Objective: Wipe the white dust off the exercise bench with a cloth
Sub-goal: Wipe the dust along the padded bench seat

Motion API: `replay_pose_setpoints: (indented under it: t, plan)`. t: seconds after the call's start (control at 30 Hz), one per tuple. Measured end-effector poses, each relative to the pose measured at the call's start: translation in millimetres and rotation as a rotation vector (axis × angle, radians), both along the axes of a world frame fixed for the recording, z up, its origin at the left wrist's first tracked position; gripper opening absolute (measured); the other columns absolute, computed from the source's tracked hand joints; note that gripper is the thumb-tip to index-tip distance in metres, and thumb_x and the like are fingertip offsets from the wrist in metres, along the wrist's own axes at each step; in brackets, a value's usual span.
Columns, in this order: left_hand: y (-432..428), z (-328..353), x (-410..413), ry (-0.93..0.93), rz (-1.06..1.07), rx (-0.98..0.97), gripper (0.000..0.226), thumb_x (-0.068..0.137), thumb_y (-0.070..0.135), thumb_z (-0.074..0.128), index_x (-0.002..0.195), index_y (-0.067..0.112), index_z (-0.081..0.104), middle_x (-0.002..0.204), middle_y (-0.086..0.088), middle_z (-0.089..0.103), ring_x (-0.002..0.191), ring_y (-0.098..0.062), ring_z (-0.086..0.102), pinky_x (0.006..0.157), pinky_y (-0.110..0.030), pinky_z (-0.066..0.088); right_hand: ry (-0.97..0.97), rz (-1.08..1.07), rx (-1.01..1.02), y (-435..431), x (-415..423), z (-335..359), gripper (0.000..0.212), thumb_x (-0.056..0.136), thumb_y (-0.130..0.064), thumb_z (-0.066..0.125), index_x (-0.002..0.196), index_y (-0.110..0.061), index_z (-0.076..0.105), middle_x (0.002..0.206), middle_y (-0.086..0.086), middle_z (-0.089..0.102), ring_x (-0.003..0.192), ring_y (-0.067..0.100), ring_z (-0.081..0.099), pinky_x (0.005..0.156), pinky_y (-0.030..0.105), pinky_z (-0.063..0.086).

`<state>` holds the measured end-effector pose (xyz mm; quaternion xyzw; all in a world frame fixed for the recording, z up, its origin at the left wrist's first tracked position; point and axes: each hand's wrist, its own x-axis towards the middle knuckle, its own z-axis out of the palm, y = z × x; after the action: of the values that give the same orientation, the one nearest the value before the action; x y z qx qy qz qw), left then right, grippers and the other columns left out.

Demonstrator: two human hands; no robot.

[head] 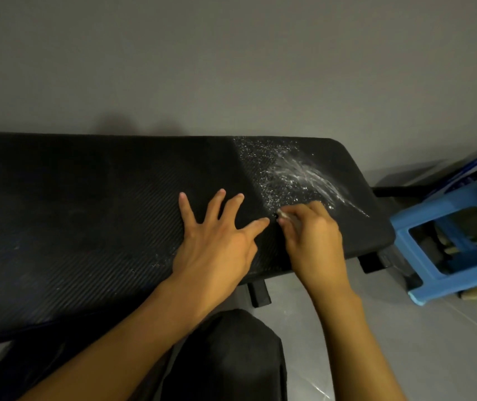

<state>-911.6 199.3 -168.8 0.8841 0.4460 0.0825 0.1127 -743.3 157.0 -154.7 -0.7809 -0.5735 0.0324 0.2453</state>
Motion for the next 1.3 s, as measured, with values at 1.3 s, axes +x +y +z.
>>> replay_pose_setpoints:
  t: [1.3]
  plan:
    - [6.4, -16.4, -25.3, 0.030, -0.045, 0.071, 0.049, 0.102, 0.048, 0.033, 0.150, 0.050, 0.043, 0.164, -0.005, 0.037, 0.155, -0.030, 0.027, 0.117, -0.075, 0.015, 0.067, 0.178, -0.141, 28.1, 8.9, 11.2, 0.019, 0.096, -0.031, 0.063, 0.114, -0.029, 0.069, 0.105, -0.008, 0.056, 0.091, 0.022, 0.065, 0.079, 0.045, 0.055]
